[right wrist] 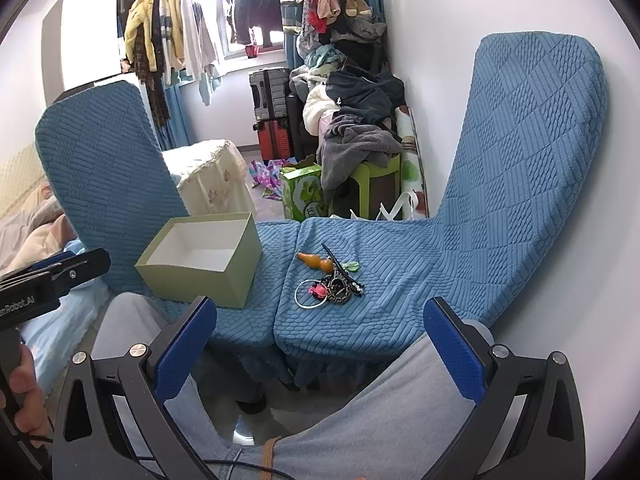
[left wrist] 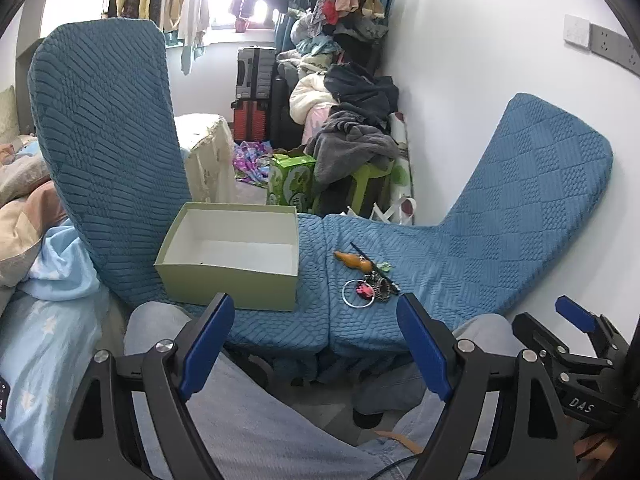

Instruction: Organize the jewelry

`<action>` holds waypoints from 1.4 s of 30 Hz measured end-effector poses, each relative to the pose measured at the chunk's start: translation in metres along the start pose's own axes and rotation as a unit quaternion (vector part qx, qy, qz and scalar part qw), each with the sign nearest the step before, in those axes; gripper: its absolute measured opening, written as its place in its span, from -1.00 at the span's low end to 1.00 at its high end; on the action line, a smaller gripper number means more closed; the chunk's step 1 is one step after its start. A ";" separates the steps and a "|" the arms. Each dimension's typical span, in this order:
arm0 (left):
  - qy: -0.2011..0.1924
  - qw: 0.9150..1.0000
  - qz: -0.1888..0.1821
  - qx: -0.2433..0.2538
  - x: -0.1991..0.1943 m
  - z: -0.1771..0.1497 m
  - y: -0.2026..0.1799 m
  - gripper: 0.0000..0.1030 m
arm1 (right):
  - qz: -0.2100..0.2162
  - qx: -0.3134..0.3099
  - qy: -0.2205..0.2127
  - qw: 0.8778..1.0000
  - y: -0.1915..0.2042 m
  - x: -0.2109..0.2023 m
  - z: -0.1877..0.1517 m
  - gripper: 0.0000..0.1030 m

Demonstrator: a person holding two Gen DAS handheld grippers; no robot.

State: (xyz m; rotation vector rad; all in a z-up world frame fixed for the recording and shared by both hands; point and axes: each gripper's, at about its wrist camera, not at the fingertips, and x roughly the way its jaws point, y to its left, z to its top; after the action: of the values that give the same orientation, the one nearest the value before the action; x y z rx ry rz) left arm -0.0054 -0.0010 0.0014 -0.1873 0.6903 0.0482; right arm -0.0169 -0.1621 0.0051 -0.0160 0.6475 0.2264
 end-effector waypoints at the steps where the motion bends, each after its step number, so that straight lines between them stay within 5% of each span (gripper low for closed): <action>1: 0.001 1.000 0.002 0.001 0.000 0.000 0.000 0.62 | -0.001 0.000 0.000 1.000 0.000 0.000 0.001 1.00; 42: 0.040 0.999 0.002 -0.010 0.044 0.017 -0.001 0.62 | 0.016 0.012 0.032 0.999 0.005 0.030 0.017 1.00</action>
State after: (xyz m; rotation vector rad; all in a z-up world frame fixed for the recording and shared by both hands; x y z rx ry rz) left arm 0.0394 0.0005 -0.0141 -0.2075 0.7696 0.0506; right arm 0.0152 -0.1501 0.0006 0.0094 0.7147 0.2492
